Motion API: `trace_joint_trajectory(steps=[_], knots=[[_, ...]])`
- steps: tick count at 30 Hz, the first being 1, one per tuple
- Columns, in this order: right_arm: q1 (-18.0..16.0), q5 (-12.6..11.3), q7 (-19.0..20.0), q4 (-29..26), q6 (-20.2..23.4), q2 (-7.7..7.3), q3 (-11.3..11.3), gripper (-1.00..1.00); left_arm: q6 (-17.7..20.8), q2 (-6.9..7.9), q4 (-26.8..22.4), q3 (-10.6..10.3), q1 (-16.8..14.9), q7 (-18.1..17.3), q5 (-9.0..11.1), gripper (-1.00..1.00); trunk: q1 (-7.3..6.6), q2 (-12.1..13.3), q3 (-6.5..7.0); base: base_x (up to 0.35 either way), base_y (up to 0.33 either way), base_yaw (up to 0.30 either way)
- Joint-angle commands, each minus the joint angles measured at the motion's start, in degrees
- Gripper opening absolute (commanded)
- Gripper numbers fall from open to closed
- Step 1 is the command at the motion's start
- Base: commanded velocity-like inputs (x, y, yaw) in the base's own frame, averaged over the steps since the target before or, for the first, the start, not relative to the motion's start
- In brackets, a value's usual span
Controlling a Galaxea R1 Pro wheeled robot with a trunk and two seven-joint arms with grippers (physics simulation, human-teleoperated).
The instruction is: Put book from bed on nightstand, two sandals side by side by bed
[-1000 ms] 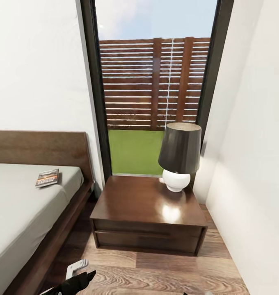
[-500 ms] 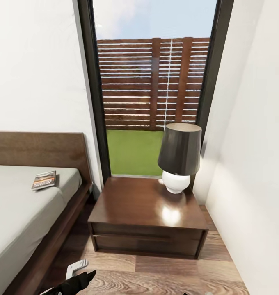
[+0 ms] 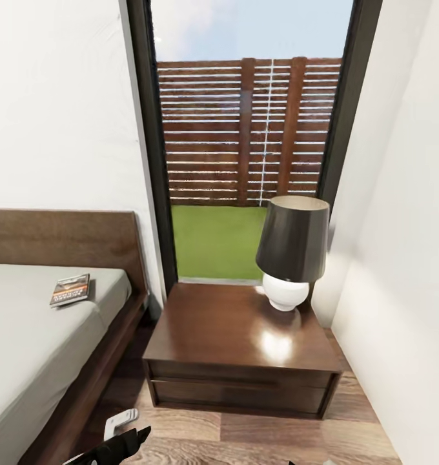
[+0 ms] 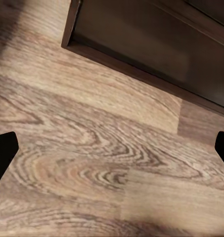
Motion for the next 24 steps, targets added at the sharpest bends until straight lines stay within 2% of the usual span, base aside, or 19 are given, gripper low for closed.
trace_joint_trajectory(steps=[1,24], knots=[[-0.03,-0.58,0.15,0.03,-0.1,-0.04,0.26,1.0,0.56,-0.03,-0.06,0.24,-0.02,-0.28,0.48,1.0,0.0,-0.02,-0.06,0.119,0.107,0.0],[-0.03,-0.45,0.15,0.03,-0.1,-0.04,0.16,1.0,0.58,-0.08,-0.06,0.24,-0.02,-0.23,0.48,1.0,0.0,-0.02,-0.06,0.12,0.102,0.0]])
